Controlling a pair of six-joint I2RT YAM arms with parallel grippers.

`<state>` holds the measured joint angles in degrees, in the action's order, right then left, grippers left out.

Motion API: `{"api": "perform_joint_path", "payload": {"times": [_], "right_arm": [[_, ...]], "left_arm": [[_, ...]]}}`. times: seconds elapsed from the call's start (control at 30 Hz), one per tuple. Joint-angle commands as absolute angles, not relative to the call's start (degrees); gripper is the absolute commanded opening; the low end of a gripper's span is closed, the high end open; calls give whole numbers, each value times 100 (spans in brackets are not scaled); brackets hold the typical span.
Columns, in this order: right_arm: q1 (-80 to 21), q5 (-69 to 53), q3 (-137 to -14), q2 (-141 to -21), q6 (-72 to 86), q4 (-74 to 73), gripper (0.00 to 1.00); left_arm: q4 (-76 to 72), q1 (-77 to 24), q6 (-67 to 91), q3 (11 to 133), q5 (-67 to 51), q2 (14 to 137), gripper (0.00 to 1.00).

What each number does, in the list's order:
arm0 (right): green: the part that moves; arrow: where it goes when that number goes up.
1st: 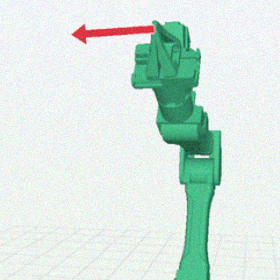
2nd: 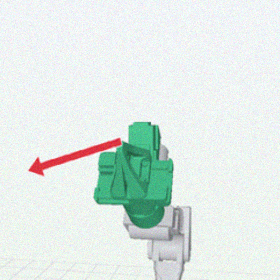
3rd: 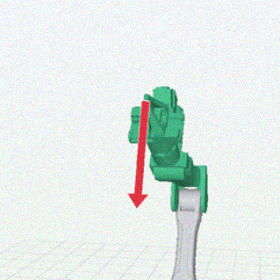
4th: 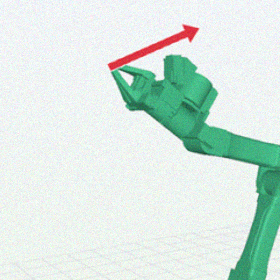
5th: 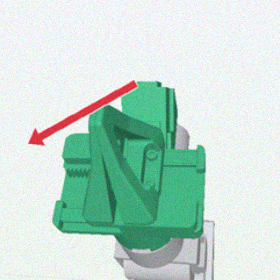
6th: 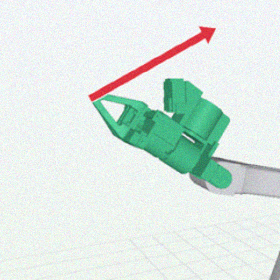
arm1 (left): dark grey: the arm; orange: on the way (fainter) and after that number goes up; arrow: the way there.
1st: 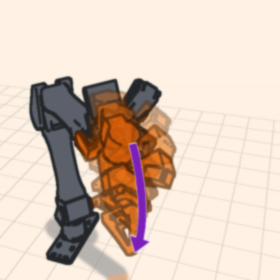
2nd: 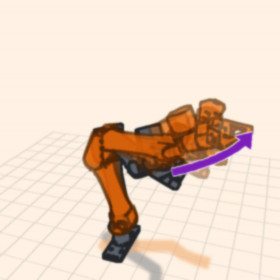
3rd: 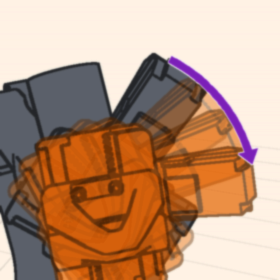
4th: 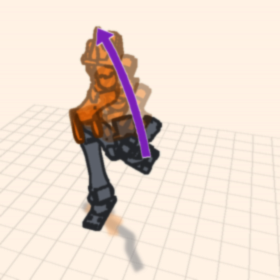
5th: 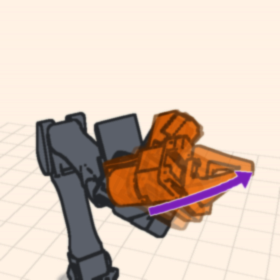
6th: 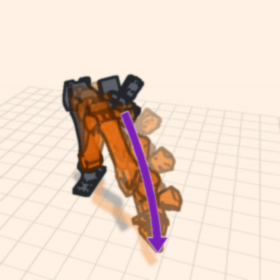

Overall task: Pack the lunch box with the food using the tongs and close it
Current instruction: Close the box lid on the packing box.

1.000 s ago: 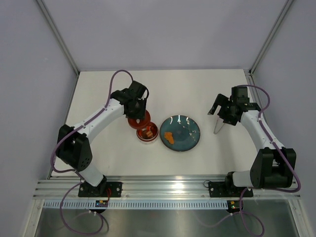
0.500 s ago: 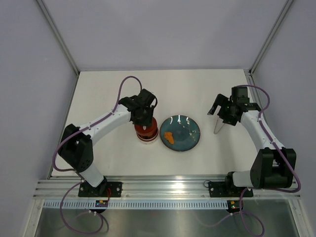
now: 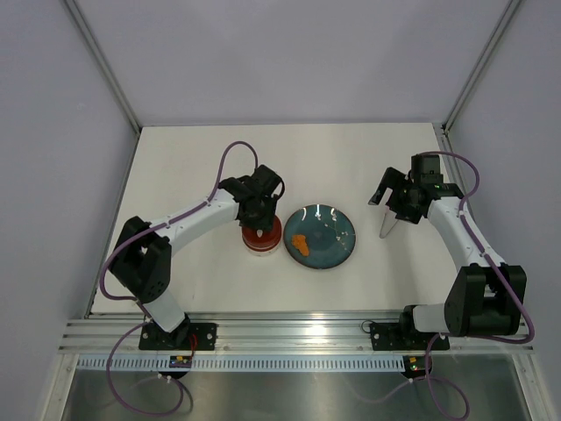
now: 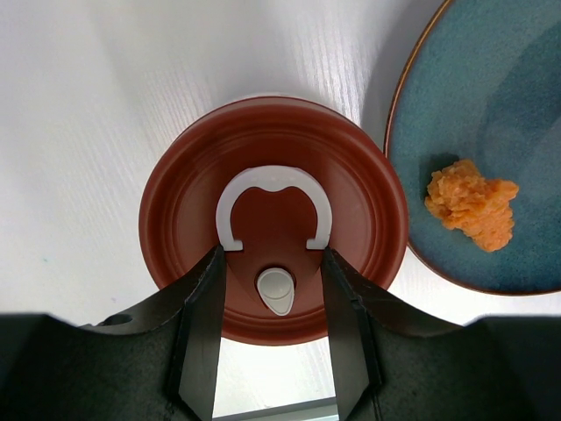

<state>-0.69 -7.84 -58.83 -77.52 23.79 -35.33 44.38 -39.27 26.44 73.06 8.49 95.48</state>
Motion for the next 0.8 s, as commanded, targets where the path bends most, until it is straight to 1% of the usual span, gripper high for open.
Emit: {"api": "perform_joint_path", "payload": {"times": [0.0, 0.77], "right_arm": [[-79, -826, -5845, -7550, 2373, -3489, 99], [-79, -809, -5783, -7524, 2364, -3463, 99]], "left_arm": [[4184, -3990, 2725, 7190, 967, 9466, 0], [4148, -4069, 2707, 7084, 1177, 9738, 0]]}}
